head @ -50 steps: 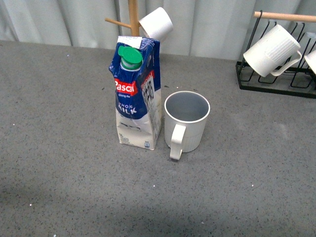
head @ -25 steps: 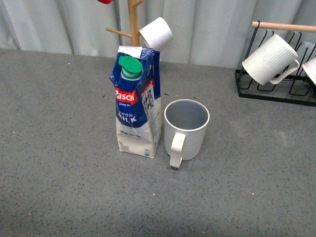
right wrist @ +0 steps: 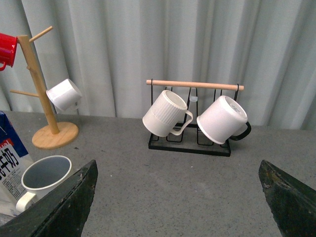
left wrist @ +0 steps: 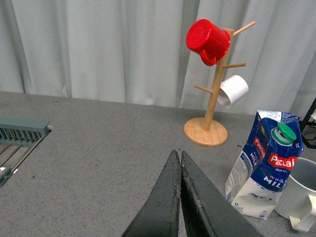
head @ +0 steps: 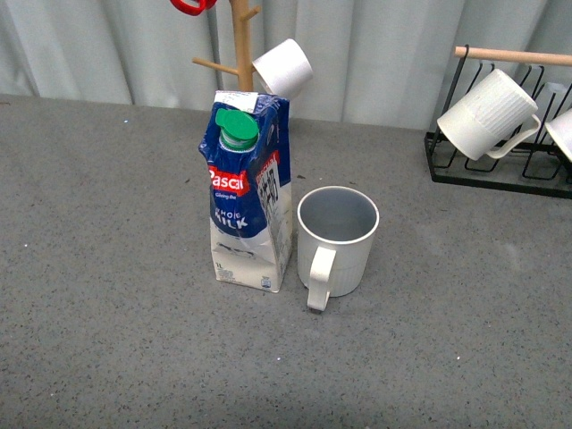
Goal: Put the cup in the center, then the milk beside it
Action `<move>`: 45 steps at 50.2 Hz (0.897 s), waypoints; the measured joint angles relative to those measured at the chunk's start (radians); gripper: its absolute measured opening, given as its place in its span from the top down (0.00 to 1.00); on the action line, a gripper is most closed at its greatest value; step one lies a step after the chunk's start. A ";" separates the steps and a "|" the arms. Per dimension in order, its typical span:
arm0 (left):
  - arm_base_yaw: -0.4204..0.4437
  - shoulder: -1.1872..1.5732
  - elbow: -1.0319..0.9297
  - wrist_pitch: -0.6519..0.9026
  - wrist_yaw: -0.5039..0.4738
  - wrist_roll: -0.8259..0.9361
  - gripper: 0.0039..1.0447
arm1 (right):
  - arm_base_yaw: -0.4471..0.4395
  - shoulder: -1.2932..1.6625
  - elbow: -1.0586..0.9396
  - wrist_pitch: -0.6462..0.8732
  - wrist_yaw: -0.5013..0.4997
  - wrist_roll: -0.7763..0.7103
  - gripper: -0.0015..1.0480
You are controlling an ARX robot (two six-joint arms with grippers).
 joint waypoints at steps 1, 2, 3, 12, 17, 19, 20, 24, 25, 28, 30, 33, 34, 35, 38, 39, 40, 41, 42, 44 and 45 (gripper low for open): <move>0.000 -0.007 0.000 -0.007 0.000 0.000 0.96 | 0.000 0.000 0.000 0.000 0.000 0.000 0.09; 0.000 -0.017 0.000 -0.016 0.000 0.000 0.96 | 0.000 0.000 0.000 0.000 0.000 0.000 0.09; 0.000 -0.023 0.000 -0.023 0.000 0.000 0.96 | 0.000 0.000 0.000 0.000 0.000 0.000 0.09; 0.000 -0.085 0.000 -0.085 0.000 0.000 0.96 | 0.000 0.000 0.000 0.000 0.000 0.000 0.09; 0.000 -0.108 0.000 -0.108 0.000 0.000 0.96 | 0.000 0.000 0.000 0.000 0.000 0.000 0.09; 0.000 -0.147 0.000 -0.154 -0.001 0.000 0.96 | 0.000 0.000 0.000 0.000 0.000 0.000 0.09; 0.000 -0.173 0.000 -0.196 0.001 0.000 0.96 | 0.000 0.000 0.000 0.000 0.000 0.000 0.09; 0.000 -0.270 0.000 -0.280 0.000 0.000 0.96 | 0.000 0.000 0.000 0.000 0.000 0.000 0.09; 0.000 -0.276 0.000 -0.282 0.000 0.000 0.96 | 0.000 0.000 0.000 0.000 0.000 0.000 0.09; 0.000 -0.278 0.000 -0.285 0.000 0.000 0.96 | 0.000 0.000 0.000 0.000 0.000 0.000 0.09; 0.000 -0.278 0.000 -0.285 0.000 0.000 0.96 | 0.000 0.000 0.000 0.000 0.000 0.000 0.09; 0.000 -0.278 0.000 -0.287 0.000 0.000 0.87 | 0.000 0.000 0.000 0.000 0.000 0.000 0.09; 0.000 -0.279 0.000 -0.287 0.000 0.000 0.82 | 0.000 0.000 0.000 0.000 0.000 0.000 0.09; 0.000 -0.279 0.000 -0.287 0.000 0.000 0.79 | 0.000 0.000 0.000 0.000 0.000 0.000 0.09; 0.000 -0.279 0.000 -0.287 0.000 0.000 0.67 | 0.000 0.000 0.000 0.000 0.000 0.000 0.09; 0.000 -0.279 0.000 -0.287 0.000 0.000 0.63 | 0.000 0.000 0.000 0.000 0.000 0.000 0.09; 0.000 -0.279 0.000 -0.287 0.000 0.000 0.60 | 0.000 0.000 0.000 0.000 0.000 0.000 0.09; 0.000 -0.279 0.000 -0.287 0.000 0.000 0.58 | 0.000 0.000 0.000 0.000 0.000 0.000 0.09; 0.000 -0.279 0.000 -0.287 0.000 0.000 0.55 | 0.000 0.000 0.000 0.000 0.000 0.000 0.09; 0.000 -0.279 0.000 -0.287 0.000 0.000 0.49 | 0.000 0.000 0.000 0.000 0.000 0.000 0.09; 0.000 -0.279 0.000 -0.287 0.000 0.000 0.46 | 0.000 0.000 0.000 0.000 0.000 0.000 0.09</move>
